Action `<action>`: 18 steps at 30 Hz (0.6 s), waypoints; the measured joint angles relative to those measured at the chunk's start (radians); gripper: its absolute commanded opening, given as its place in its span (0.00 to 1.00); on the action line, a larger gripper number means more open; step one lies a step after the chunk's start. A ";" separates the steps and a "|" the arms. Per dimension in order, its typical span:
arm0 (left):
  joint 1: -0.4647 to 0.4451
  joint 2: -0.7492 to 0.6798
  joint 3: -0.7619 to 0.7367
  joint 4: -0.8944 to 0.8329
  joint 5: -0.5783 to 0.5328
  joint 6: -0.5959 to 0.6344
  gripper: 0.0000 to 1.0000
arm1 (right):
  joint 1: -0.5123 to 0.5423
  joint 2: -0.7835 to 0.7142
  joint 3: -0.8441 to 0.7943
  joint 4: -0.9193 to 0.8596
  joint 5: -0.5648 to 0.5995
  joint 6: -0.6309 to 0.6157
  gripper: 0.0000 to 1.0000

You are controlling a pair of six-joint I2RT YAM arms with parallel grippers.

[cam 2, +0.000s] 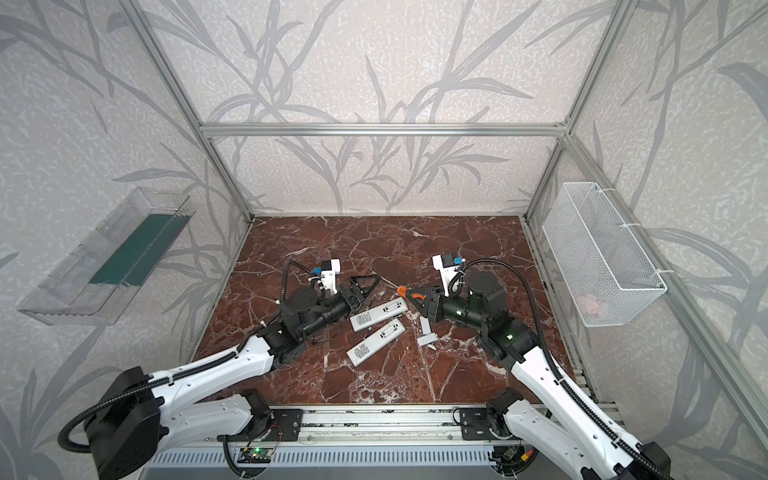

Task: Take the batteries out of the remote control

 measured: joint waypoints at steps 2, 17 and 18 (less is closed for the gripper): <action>-0.002 0.037 0.012 0.025 -0.008 -0.008 0.84 | 0.021 0.000 -0.006 0.009 0.005 0.001 0.00; -0.008 0.095 0.064 0.172 -0.018 -0.112 0.00 | 0.065 -0.012 -0.076 0.057 -0.009 0.005 0.00; -0.008 0.096 0.064 0.171 -0.020 -0.116 0.00 | 0.064 -0.013 -0.076 0.057 -0.009 0.005 0.01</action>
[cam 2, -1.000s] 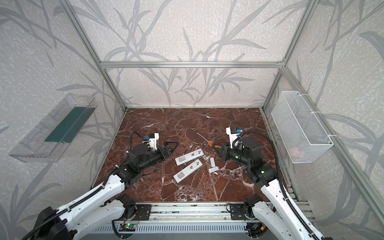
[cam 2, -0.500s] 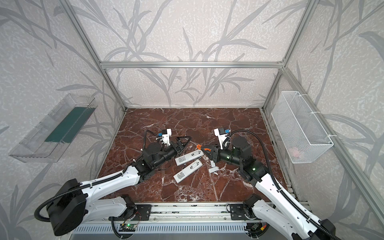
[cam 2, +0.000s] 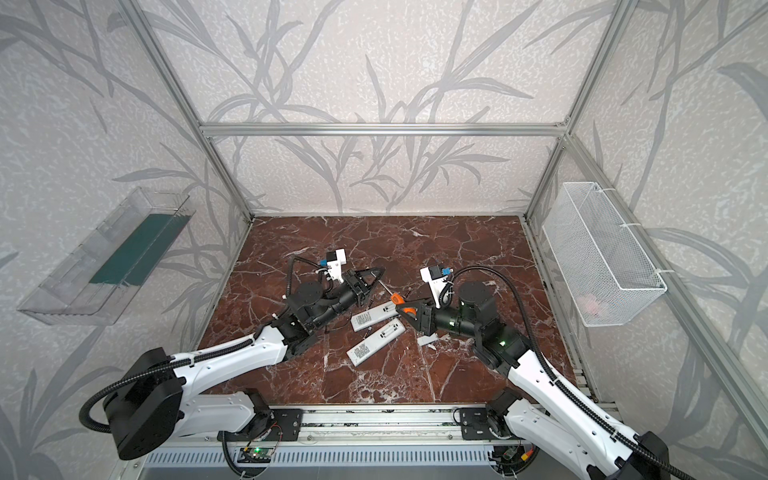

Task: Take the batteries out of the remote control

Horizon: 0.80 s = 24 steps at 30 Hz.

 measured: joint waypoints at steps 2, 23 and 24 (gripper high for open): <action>0.000 0.000 0.000 -0.001 0.000 0.000 0.00 | 0.001 0.000 0.000 -0.001 0.003 0.000 0.17; 0.147 -0.100 0.161 -0.623 0.333 0.336 0.00 | -0.005 0.215 0.269 -0.465 -0.249 -0.222 0.65; 0.148 -0.099 0.161 -0.637 0.346 0.339 0.00 | 0.002 0.215 0.269 -0.463 -0.257 -0.220 0.67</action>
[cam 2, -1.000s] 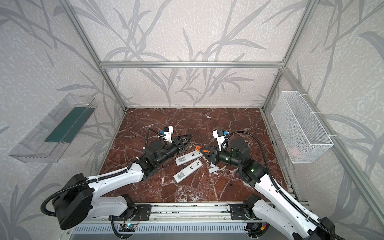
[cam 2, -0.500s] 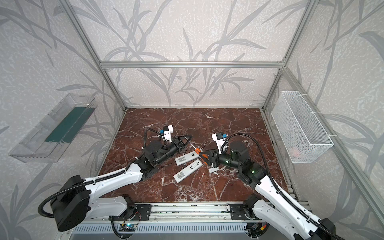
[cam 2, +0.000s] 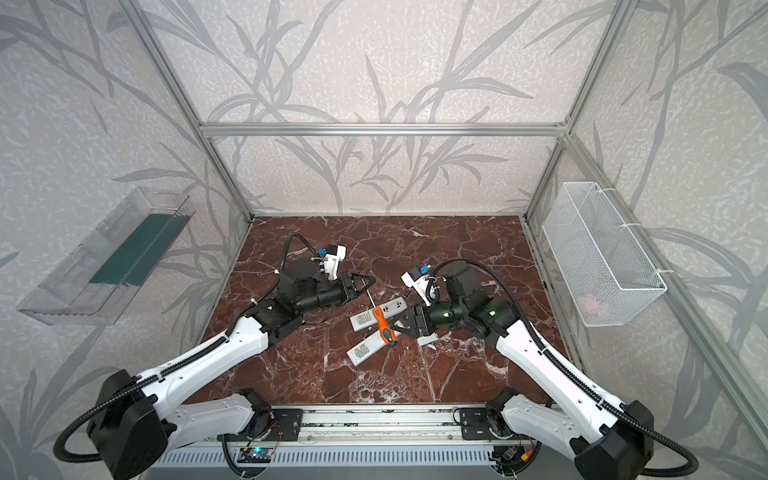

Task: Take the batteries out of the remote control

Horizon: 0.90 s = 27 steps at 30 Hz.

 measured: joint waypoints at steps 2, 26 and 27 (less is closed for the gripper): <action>0.000 0.000 0.000 -0.014 0.021 0.007 0.00 | 0.022 0.003 0.000 0.002 -0.013 0.000 0.72; 0.019 -0.002 0.003 -0.023 0.090 0.014 0.00 | 0.176 0.159 -0.036 0.076 0.000 0.033 0.23; 0.021 -0.003 0.003 -0.024 0.090 0.016 0.00 | 0.176 0.159 -0.036 0.076 0.002 0.038 0.18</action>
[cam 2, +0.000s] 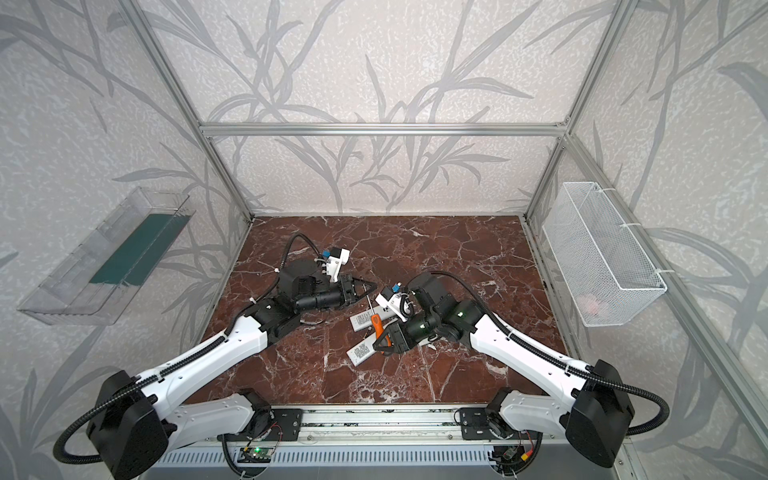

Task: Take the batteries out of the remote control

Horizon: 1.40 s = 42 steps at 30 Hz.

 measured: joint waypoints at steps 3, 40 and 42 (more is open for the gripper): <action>0.002 -0.004 0.000 -0.004 -0.002 0.002 0.01 | 0.001 0.000 0.000 0.001 0.005 -0.004 0.14; 0.205 -0.447 -0.111 -0.699 -0.579 0.513 1.00 | -0.582 0.420 0.311 -0.282 0.383 -0.149 0.13; 0.211 -0.434 -0.136 -0.697 -0.587 0.537 1.00 | -0.582 0.465 0.329 -0.291 0.397 -0.163 0.13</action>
